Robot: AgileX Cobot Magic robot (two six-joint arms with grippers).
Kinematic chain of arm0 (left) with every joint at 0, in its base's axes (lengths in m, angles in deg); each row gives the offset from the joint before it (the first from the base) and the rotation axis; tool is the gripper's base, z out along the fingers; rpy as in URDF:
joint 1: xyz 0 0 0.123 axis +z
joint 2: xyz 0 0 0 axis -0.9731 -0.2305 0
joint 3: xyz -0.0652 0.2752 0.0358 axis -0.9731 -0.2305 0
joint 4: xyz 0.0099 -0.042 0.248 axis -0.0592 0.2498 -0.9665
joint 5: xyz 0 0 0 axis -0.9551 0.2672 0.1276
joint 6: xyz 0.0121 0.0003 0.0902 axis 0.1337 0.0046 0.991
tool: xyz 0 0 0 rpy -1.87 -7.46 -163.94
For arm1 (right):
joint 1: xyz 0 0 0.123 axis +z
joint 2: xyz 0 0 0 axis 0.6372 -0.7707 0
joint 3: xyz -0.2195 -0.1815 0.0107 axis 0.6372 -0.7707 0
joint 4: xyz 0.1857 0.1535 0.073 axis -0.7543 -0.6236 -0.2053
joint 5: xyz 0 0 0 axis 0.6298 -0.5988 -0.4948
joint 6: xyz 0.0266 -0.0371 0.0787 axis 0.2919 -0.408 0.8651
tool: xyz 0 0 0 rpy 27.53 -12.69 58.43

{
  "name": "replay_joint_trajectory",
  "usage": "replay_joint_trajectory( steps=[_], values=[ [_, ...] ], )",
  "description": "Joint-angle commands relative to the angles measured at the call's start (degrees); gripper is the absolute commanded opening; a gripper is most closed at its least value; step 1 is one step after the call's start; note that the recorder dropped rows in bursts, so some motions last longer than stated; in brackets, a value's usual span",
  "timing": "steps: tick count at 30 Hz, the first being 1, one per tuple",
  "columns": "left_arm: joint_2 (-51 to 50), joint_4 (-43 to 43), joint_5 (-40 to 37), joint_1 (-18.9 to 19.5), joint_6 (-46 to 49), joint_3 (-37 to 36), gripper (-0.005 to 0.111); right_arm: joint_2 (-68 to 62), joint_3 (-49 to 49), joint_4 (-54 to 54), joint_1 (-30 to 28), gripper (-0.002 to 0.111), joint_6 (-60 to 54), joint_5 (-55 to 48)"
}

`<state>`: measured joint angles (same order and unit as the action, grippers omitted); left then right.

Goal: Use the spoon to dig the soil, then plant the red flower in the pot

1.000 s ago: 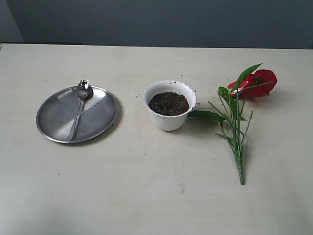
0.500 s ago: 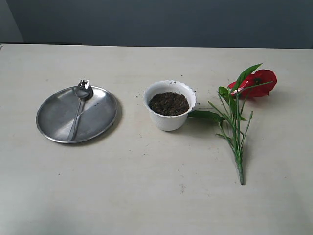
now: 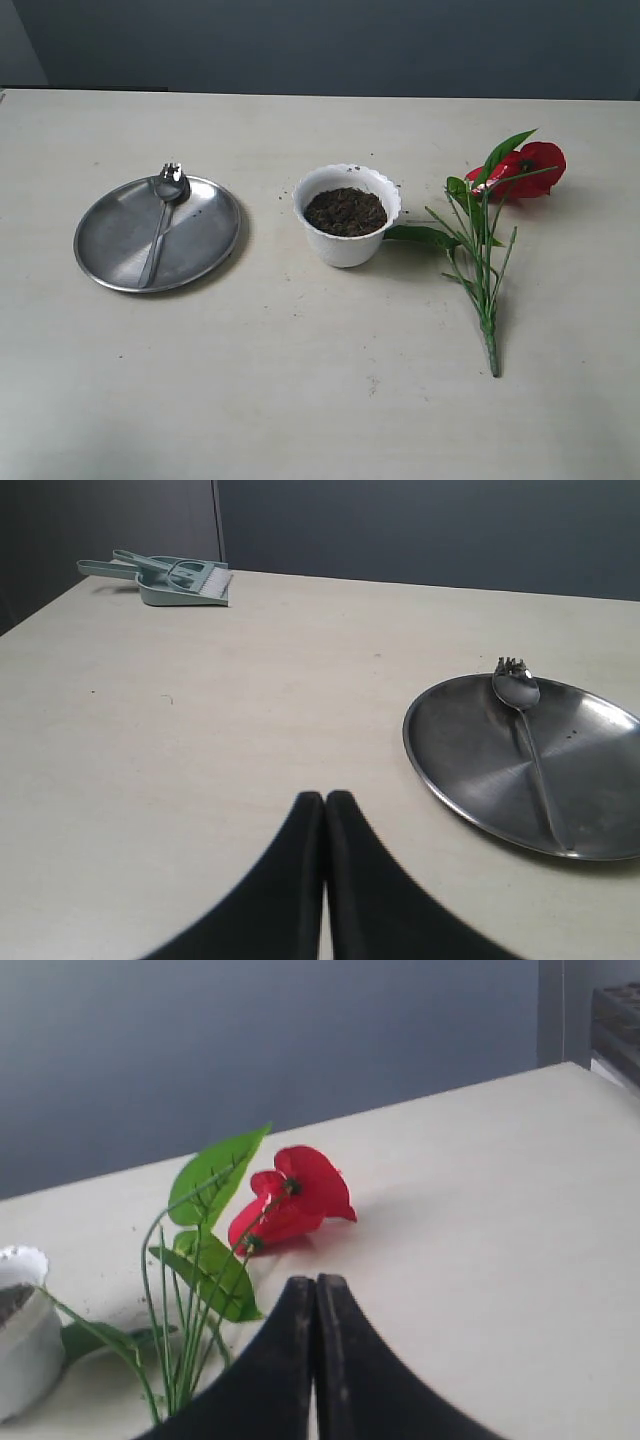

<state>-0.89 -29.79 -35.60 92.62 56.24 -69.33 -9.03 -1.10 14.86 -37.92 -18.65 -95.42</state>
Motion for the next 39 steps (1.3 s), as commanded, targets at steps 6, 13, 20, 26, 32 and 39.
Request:
replay_joint_trajectory(
  steps=[6, 13, 20, 26, 32, 39],
  values=[
    [0.3, 0.3, 1.0, -0.1, 0.0, -0.2, 0.000, 0.2, -0.1, -10.6, -0.3, -0.001, -0.3, 9.5],
    [0.3, 0.3, 1.0, -0.1, 0.0, -0.2, 0.000, 0.2, -0.1, -14.8, -0.3, -0.001, -0.3, 24.0],
    [0.3, 0.3, 1.0, -0.1, 0.0, -0.2, 0.000, 0.2, -0.1, -14.8, -0.3, -0.001, 1.7, 24.0],
    [0.3, 0.3, 1.0, -0.1, 0.0, -0.2, 0.000, -0.4, 10.7, -4.8, -0.3, -0.001, 1.6, 17.8],
    [0.3, 0.3, 1.0, -0.1, 0.0, -0.2, 0.000, -18.0, 34.9, 13.0, -0.3, -0.001, 1.6, -9.8],
    [0.3, 0.0, 1.0, -0.1, -0.1, -0.2, 0.000, -31.2, 48.5, 16.3, -0.3, -0.001, 1.6, -20.4]
  ],
)
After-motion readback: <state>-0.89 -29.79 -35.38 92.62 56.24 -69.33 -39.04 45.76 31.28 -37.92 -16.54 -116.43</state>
